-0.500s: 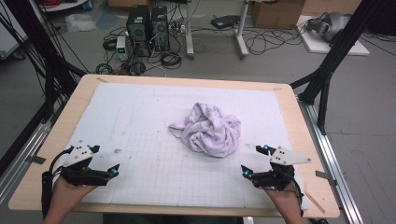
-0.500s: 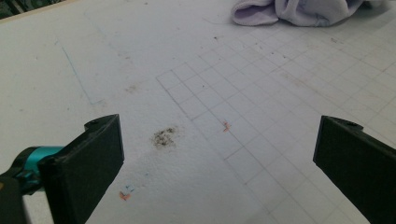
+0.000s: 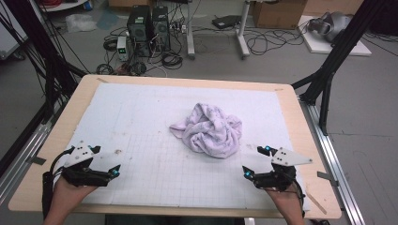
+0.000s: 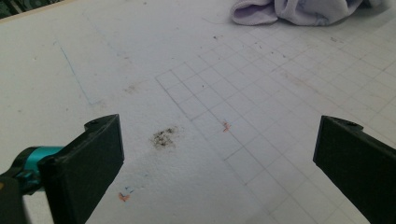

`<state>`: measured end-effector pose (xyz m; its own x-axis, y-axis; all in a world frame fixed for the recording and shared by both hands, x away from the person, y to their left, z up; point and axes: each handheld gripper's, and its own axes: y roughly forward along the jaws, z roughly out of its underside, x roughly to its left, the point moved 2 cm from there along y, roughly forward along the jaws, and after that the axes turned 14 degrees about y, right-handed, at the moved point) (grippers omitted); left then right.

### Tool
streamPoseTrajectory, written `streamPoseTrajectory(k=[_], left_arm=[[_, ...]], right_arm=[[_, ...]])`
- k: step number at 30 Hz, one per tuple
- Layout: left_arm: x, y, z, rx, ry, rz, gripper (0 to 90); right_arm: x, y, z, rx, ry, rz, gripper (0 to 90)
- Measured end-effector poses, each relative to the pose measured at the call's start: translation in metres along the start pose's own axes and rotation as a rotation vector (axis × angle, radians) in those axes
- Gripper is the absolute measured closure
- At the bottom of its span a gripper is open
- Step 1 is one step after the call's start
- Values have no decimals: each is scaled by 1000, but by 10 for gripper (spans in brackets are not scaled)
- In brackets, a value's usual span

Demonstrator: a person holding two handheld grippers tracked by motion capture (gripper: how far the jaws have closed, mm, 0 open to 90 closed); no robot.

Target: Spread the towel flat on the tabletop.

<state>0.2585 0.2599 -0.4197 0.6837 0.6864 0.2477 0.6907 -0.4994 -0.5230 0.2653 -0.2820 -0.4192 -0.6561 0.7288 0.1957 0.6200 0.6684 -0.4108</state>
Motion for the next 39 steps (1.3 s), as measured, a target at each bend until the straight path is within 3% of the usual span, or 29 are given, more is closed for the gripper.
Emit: streamPoseTrajectory(k=[24,33,39], left_arm=[[-1,-4,3,0,-10,-11,23],[-3,-1,2,7,-6,-5,23],[-2,-1,3,0,-14,-5,23]], right_arm=[[3,7,-5,15,6,-18,108],[-1,5,-30,-10,7,-40,108],[1,19,-51,-2,-25,-54,109]])
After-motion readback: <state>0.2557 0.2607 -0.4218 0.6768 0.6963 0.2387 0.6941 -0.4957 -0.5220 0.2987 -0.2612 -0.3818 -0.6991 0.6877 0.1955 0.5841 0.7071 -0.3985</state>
